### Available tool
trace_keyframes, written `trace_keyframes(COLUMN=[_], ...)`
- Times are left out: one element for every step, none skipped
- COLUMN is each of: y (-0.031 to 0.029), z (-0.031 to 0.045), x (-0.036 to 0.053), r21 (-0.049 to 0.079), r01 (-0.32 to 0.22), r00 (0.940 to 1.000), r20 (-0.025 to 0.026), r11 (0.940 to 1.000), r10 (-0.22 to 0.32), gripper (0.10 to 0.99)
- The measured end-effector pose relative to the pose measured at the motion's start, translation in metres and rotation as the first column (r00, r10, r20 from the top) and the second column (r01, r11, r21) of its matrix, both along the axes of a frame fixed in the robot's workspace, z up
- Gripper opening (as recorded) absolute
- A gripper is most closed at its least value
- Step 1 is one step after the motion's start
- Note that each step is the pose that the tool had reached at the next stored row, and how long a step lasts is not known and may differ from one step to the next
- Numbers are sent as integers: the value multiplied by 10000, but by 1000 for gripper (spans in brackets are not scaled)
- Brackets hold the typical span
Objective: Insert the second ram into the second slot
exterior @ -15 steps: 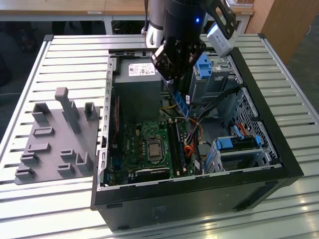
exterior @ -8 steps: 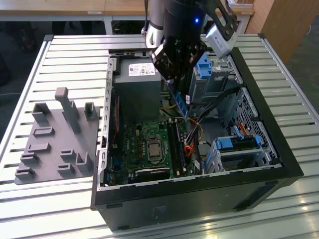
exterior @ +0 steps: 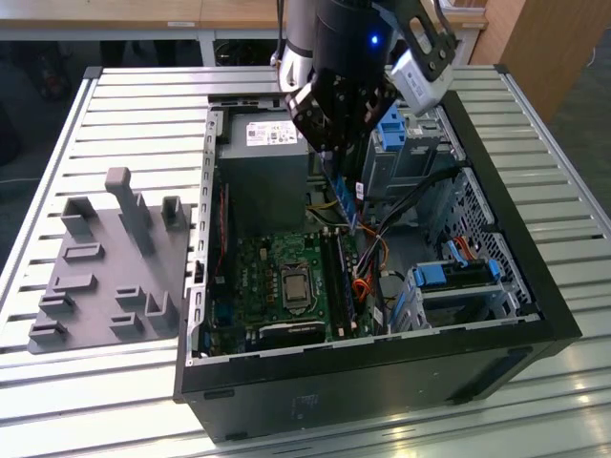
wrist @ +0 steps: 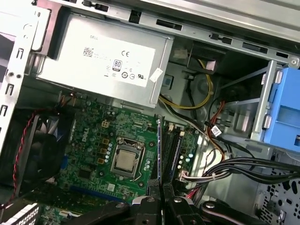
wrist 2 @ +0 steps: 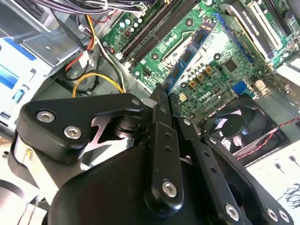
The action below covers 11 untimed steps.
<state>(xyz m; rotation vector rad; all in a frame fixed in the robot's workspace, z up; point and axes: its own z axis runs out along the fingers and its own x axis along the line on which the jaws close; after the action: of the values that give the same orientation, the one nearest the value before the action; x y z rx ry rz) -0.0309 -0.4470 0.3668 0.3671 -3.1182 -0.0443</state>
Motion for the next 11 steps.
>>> trace_keyframes(y=[0,0,0,0,0,0,0,0,0,0,0], z=[0,0,-1,-2,-3,-4,-5,-6,-8,-9,-9], x=[0,0,1,1,1,0,0,1,0,0,0], r21=[0,0,-1,-1,-1,-4,-7,-10,-12,-15,-16], r01=[101,205,318,442,572,734,897,1066,1236,1406,1540], r00=[9999,9998,9995,9990,9984,9973,9960,9943,9923,9901,9881], r20=[0,0,0,0,0,1,1,1,2,2,2], r11=[9999,9998,9995,9990,9984,9973,9960,9943,9923,9901,9881], r10=[-101,-205,-318,-442,-572,-734,-897,-1066,-1236,-1406,-1540], gripper=[137,137,137,137,137,137,137,137,137,137,137])
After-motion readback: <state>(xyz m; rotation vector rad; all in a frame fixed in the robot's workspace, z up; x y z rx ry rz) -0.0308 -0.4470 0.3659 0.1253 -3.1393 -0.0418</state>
